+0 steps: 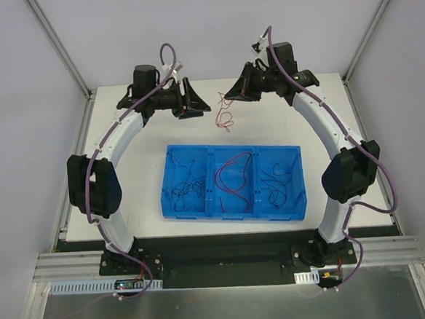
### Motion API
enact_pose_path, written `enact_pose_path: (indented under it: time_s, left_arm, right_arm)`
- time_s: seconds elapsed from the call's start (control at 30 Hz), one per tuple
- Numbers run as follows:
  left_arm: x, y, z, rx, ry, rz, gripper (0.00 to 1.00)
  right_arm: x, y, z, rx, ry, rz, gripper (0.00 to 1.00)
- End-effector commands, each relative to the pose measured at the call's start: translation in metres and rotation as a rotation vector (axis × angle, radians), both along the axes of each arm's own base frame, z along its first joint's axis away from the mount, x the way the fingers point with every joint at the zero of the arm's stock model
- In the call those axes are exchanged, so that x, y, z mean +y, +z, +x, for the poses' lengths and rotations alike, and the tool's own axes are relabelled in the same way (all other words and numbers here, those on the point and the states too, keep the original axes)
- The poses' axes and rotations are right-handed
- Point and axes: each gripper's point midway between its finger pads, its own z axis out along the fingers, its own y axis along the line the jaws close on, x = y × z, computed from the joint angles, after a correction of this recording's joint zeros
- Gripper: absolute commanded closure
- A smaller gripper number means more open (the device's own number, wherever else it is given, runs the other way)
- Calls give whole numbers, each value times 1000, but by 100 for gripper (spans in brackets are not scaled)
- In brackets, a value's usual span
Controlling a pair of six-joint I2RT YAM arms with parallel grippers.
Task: Untangle the cables
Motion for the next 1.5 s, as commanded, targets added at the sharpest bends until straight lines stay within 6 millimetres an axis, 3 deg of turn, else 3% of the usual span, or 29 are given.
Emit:
enact_pose_path:
  time_s: [0.0, 0.27, 0.37, 0.57, 0.7, 0.93, 1.13, 1.23, 1.47]
  left_arm:
    - [15, 48, 6, -148, -21, -74, 43]
    - [8, 48, 42, -79, 76, -96, 43]
    - [0, 57, 45, -65, 74, -148, 43]
    - [-16, 46, 48, -1, 121, -154, 37]
    - [-24, 40, 56, 28, 149, -153, 40]
    - [-23, 11, 58, 50, 161, -88, 58]
    - [-25, 10, 58, 13, 143, -75, 75]
    - [-16, 0, 63, -44, 176, 12, 83]
    - [17, -37, 64, -170, 183, 293, 94]
  right_arm:
    - [8, 36, 14, -125, 35, 34, 99]
    - [15, 47, 18, -146, 57, 55, 99]
    - [17, 45, 17, -142, 61, 52, 99]
    - [22, 45, 12, -153, 76, 39, 99]
    - [27, 45, 4, -166, 98, 20, 99]
    - [23, 64, -1, -223, 90, 6, 99]
    - [22, 82, -3, -259, 86, 20, 99]
    - [17, 91, -4, -284, 73, 4, 99]
    - [6, 155, -9, -384, -6, 71, 99]
